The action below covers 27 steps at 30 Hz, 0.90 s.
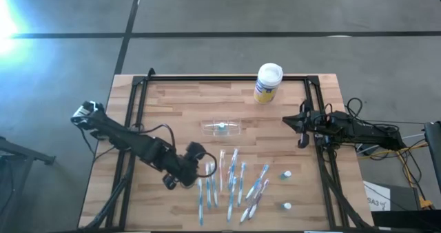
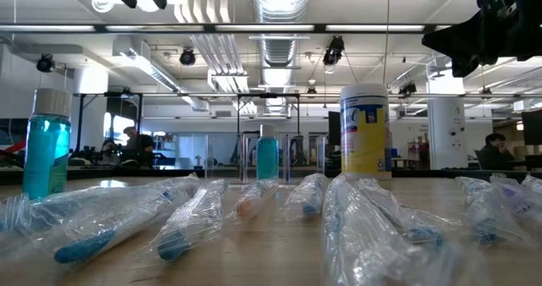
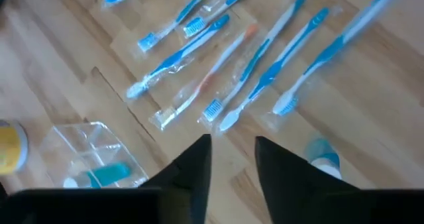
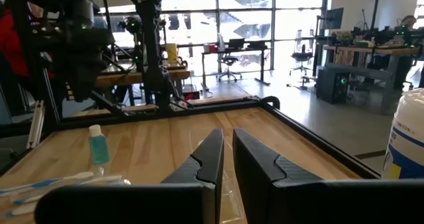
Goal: Pick & Place toothbrushing station
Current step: Put the blue mouthwash into the transparent organizer
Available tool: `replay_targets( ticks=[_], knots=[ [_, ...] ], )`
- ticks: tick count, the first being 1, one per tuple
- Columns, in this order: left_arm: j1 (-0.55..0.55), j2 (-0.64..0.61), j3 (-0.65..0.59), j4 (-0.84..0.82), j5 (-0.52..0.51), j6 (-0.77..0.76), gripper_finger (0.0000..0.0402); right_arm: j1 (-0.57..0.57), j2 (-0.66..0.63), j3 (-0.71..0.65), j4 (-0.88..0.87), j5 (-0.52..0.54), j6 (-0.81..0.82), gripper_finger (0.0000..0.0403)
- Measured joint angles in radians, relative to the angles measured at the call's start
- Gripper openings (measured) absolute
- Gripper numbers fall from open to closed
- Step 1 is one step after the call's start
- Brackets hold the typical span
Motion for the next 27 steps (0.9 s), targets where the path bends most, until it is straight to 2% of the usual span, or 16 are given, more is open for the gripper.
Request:
replay_targets(
  ticks=[4, 8, 17, 27],
  knots=[
    [-0.033, 0.017, 0.002, 0.000, 0.012, 0.100, 0.0162, 0.000, 0.000, -0.001, 0.000, 0.000, 0.002, 0.0034],
    [-0.071, 0.041, 0.002, -0.001, 0.011, 0.081, 0.0179, 0.000, 0.000, -0.002, 0.000, 0.000, 0.002, 0.0034],
    [-0.167, 0.052, 0.000, -0.060, -0.038, -0.013, 0.0184, 0.000, 0.000, -0.011, 0.000, 0.000, 0.002, 0.0034],
    [-0.175, 0.067, -0.069, -0.067, -0.075, -0.011, 0.0184, 0.000, 0.000, -0.021, 0.001, 0.000, 0.032, 0.0034]
  ],
)
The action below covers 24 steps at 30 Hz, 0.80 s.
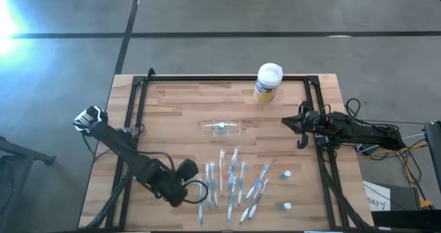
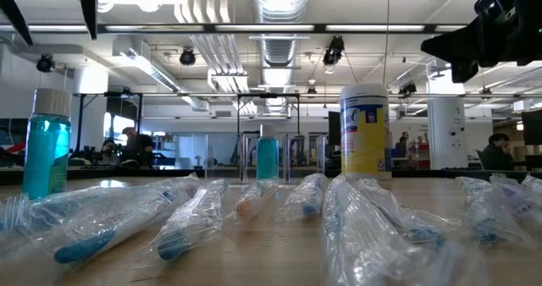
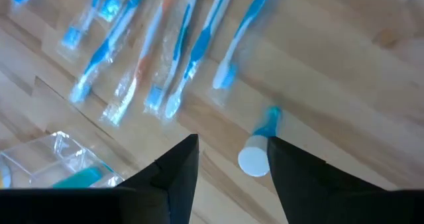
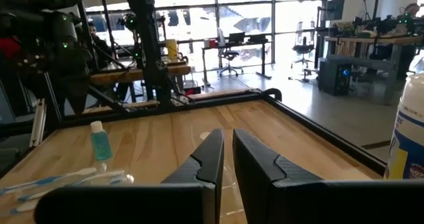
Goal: Pick & Place toothbrushing station
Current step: Put the blue mouthwash into the transparent organizer
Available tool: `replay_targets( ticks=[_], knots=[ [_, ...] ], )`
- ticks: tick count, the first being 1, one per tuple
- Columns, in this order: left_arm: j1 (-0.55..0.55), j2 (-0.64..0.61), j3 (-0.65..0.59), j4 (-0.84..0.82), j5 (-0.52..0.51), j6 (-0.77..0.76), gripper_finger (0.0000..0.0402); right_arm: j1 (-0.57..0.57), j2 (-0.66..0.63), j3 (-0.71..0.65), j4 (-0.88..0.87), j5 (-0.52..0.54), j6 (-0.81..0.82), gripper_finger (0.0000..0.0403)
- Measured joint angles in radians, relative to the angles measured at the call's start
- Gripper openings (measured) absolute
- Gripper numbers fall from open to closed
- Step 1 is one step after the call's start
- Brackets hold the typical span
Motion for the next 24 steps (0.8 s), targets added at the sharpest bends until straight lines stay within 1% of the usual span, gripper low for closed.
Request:
replay_targets(
  ticks=[5, 13, 21, 24],
  knots=[
    [-0.003, 0.000, -0.024, 0.005, -0.009, 0.033, 0.0184, 0.000, 0.000, -0.015, 0.000, 0.000, -0.004, 0.0034],
    [-0.003, 0.000, -0.074, 0.006, -0.007, 0.040, 0.0184, 0.000, 0.000, -0.016, 0.002, 0.000, -0.003, 0.0034],
    [-0.003, 0.000, -0.080, 0.030, 0.012, 0.028, 0.0184, 0.000, 0.000, -0.018, 0.004, 0.001, 0.001, 0.0034],
    [0.000, -0.001, -0.090, 0.033, 0.015, 0.052, 0.0184, 0.000, 0.000, -0.018, 0.004, 0.001, 0.001, 0.0034]
  ],
)
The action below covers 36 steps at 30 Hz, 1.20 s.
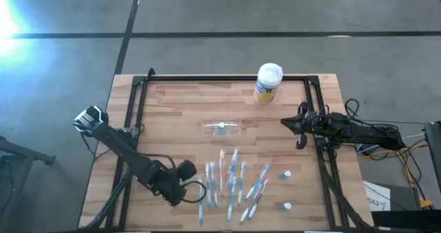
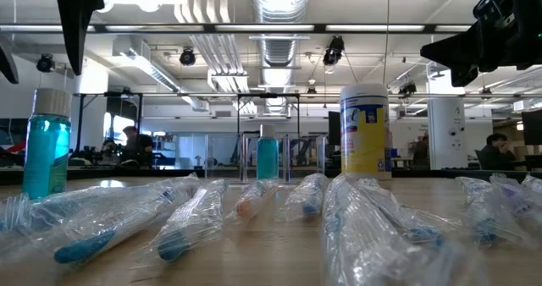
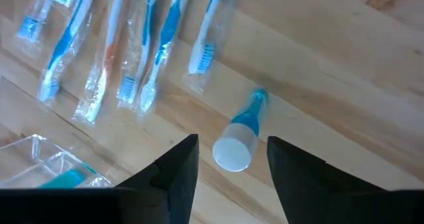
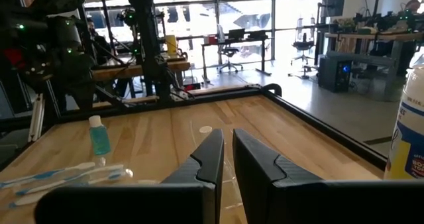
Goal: Pick & Place toothbrushing station
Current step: Put the blue mouthwash into the transparent organizer
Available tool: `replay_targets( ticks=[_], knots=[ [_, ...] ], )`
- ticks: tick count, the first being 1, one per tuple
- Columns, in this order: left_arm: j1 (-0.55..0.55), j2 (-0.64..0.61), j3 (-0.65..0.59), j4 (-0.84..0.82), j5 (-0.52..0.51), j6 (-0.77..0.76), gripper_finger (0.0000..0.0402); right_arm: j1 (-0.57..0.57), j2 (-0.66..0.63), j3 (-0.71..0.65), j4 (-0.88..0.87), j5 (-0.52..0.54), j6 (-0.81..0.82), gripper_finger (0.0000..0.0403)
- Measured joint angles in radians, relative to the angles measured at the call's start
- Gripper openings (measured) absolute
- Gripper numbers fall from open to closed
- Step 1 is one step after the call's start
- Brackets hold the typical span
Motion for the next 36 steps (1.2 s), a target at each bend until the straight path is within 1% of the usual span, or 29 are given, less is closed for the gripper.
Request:
replay_targets(
  ticks=[8, 18, 28, 32, 36],
  knots=[
    [0.006, 0.000, -0.061, 0.040, 0.000, 0.064, 0.0184, 0.000, 0.000, 0.000, 0.000, 0.000, 0.003, 0.0034],
    [0.032, -0.001, -0.074, 0.073, 0.001, 0.086, 0.0184, 0.000, 0.000, 0.000, 0.000, 0.000, 0.003, 0.0034],
    [0.045, -0.001, -0.074, 0.079, 0.034, 0.112, 0.0183, 0.000, 0.000, 0.000, -0.001, 0.000, 0.003, 0.0034],
    [0.050, -0.001, -0.074, 0.082, 0.071, 0.112, 0.0177, 0.000, 0.000, 0.000, -0.001, 0.000, 0.003, 0.0034],
    [0.051, -0.001, -0.074, 0.084, 0.075, 0.111, 0.0163, 0.000, 0.000, 0.000, -0.001, 0.000, 0.003, 0.0034]
  ],
)
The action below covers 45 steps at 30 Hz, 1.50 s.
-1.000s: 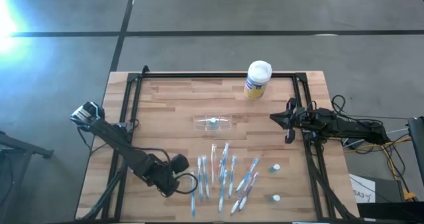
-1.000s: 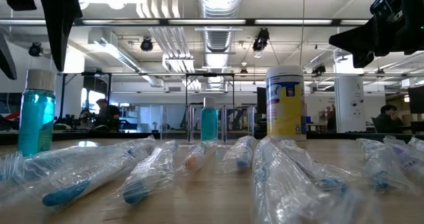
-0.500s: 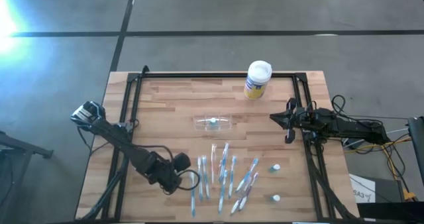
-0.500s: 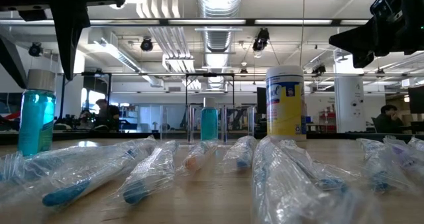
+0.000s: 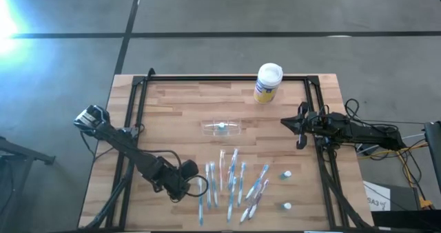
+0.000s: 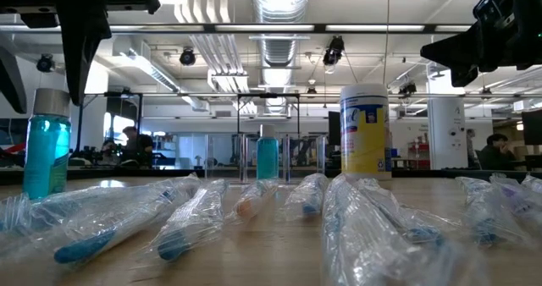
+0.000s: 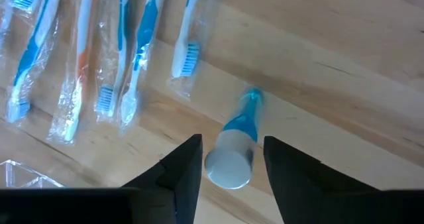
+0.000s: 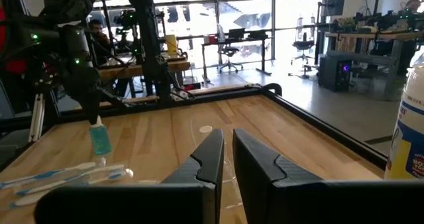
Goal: Pick & Place toothbrushing station
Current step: Put the blue mouthwash into the transparent organizer
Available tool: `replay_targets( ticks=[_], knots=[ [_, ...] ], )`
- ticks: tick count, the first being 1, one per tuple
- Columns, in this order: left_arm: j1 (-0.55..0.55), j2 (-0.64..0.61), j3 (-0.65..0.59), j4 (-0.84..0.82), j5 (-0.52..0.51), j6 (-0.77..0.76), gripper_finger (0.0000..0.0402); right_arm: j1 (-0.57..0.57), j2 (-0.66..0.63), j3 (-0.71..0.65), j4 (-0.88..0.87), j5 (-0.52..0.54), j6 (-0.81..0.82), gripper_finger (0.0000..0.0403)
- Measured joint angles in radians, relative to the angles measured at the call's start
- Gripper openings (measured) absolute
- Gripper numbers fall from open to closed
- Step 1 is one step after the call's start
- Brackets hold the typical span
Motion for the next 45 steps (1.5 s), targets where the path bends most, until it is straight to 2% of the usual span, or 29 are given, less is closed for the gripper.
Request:
replay_targets(
  ticks=[12, 27, 32, 36, 40, 45],
  knots=[
    [0.011, -0.002, -0.010, 0.009, 0.013, -0.003, 0.0109, 0.000, 0.000, 0.000, 0.000, 0.000, 0.005, 0.0034],
    [0.011, 0.000, -0.004, 0.030, 0.021, -0.027, 0.0089, 0.000, 0.000, 0.000, 0.000, 0.000, 0.008, 0.0034],
    [0.019, 0.002, 0.003, 0.047, 0.021, -0.100, 0.0082, 0.000, 0.000, 0.000, 0.000, 0.000, 0.008, 0.0034],
    [0.039, 0.002, 0.003, 0.045, 0.020, -0.213, 0.0053, 0.000, 0.000, 0.000, 0.000, 0.000, 0.008, 0.0034],
    [0.064, 0.002, 0.003, 0.046, 0.024, -0.305, 0.0007, 0.000, 0.000, 0.000, 0.000, 0.000, 0.008, 0.0034],
    [0.082, 0.001, 0.003, 0.051, 0.055, -0.346, 0.0011, 0.000, 0.000, 0.000, 0.000, 0.000, 0.008, 0.0034]
  ],
)
